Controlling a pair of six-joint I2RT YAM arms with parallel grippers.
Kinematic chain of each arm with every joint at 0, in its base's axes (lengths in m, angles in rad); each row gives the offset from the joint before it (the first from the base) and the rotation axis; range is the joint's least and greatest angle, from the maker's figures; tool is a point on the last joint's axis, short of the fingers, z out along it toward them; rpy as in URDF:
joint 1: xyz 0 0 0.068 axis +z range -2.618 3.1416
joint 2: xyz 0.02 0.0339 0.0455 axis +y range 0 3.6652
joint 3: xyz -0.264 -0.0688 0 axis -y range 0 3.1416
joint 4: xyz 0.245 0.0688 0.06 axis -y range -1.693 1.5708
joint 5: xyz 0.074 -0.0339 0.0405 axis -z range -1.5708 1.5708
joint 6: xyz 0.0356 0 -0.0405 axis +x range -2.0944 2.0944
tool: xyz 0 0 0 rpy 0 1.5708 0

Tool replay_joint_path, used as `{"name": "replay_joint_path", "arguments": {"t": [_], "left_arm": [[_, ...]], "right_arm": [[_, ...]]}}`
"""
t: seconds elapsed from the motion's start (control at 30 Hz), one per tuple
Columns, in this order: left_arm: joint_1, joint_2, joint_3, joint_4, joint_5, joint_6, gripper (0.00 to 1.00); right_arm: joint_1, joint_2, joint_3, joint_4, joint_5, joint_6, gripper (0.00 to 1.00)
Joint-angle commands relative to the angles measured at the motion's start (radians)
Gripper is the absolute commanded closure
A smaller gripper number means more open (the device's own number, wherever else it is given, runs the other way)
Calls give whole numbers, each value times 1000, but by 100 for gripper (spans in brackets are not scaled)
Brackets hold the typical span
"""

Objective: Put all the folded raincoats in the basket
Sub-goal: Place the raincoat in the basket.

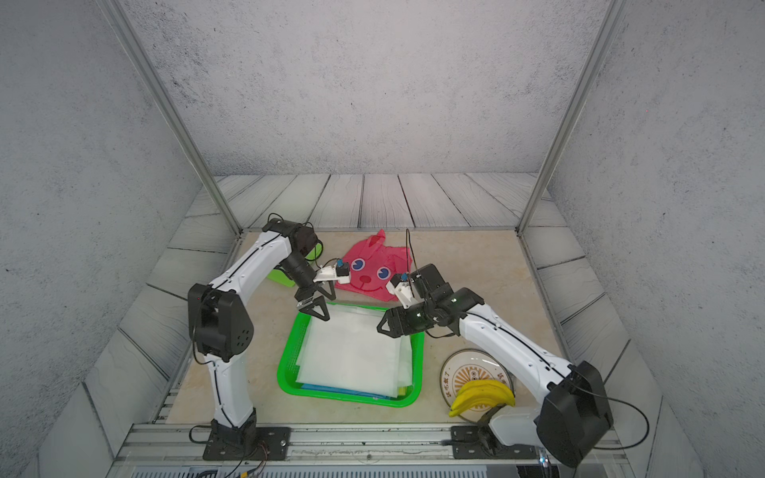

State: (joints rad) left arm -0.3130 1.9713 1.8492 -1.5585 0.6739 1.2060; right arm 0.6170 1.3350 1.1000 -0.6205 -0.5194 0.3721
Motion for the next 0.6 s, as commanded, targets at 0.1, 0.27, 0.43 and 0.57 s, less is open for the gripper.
{"name": "replay_joint_path", "arguments": {"t": [0.1, 0.27, 0.43, 0.57], "left_arm": [[31, -133, -238, 245, 52, -21, 1], [36, -237, -403, 497, 136, -22, 0], [37, -301, -559, 768, 169, -15, 0], [37, -286, -625, 840, 192, 40, 0]], "right_arm": [[1, 123, 119, -25, 166, -212, 29], [3, 253, 148, -15, 86, -319, 28], [7, 328, 141, -6, 33, -391, 33], [21, 375, 136, -29, -1, -456, 36]]}}
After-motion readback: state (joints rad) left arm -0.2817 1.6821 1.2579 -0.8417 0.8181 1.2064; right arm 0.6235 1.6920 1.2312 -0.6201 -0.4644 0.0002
